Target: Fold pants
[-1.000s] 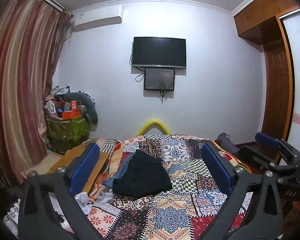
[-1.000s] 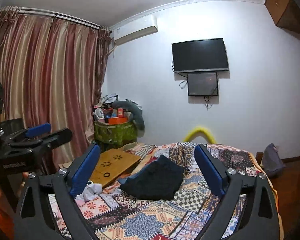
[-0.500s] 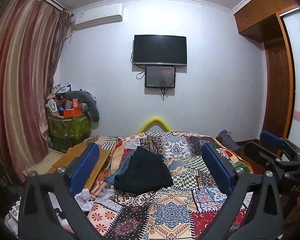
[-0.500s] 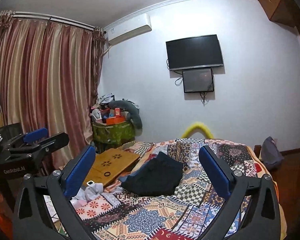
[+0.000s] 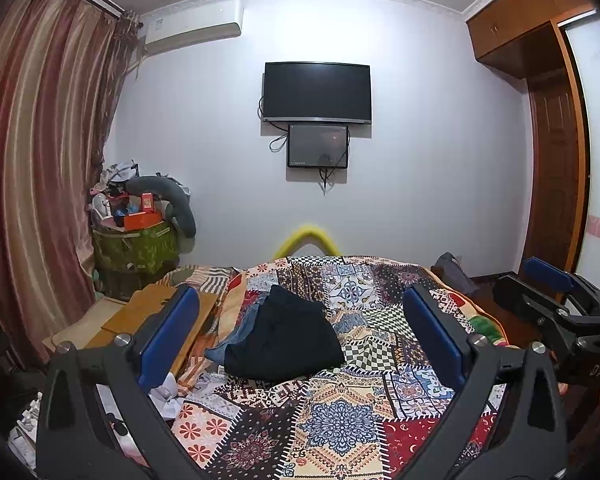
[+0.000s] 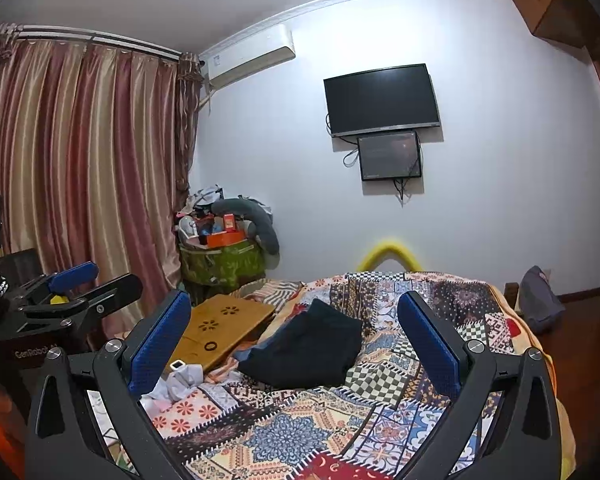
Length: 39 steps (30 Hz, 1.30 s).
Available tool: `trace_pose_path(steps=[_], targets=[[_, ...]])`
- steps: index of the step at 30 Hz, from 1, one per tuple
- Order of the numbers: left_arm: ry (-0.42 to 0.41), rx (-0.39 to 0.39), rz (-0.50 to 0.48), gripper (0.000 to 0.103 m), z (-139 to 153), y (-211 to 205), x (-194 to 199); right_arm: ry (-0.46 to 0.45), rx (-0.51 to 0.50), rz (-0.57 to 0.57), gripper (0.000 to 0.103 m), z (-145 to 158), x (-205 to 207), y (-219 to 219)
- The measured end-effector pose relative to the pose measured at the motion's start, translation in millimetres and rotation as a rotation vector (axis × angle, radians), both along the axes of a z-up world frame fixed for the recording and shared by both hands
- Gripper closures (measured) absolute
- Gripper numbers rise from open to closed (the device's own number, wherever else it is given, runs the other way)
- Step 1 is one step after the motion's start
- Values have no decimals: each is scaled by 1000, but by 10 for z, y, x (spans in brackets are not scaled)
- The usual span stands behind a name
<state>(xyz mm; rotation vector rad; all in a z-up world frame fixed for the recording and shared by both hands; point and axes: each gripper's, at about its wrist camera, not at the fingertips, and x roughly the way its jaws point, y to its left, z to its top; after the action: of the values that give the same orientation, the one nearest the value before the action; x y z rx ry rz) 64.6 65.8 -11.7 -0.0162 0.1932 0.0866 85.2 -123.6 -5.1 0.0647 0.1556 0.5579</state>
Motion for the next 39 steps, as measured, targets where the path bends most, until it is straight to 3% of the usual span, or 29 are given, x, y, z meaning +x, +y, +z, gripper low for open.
trace_pose_path(steps=[39], targets=[[32,-8,-45,0,-51,-34,83,19,10,-32,0,36,-35,-78]])
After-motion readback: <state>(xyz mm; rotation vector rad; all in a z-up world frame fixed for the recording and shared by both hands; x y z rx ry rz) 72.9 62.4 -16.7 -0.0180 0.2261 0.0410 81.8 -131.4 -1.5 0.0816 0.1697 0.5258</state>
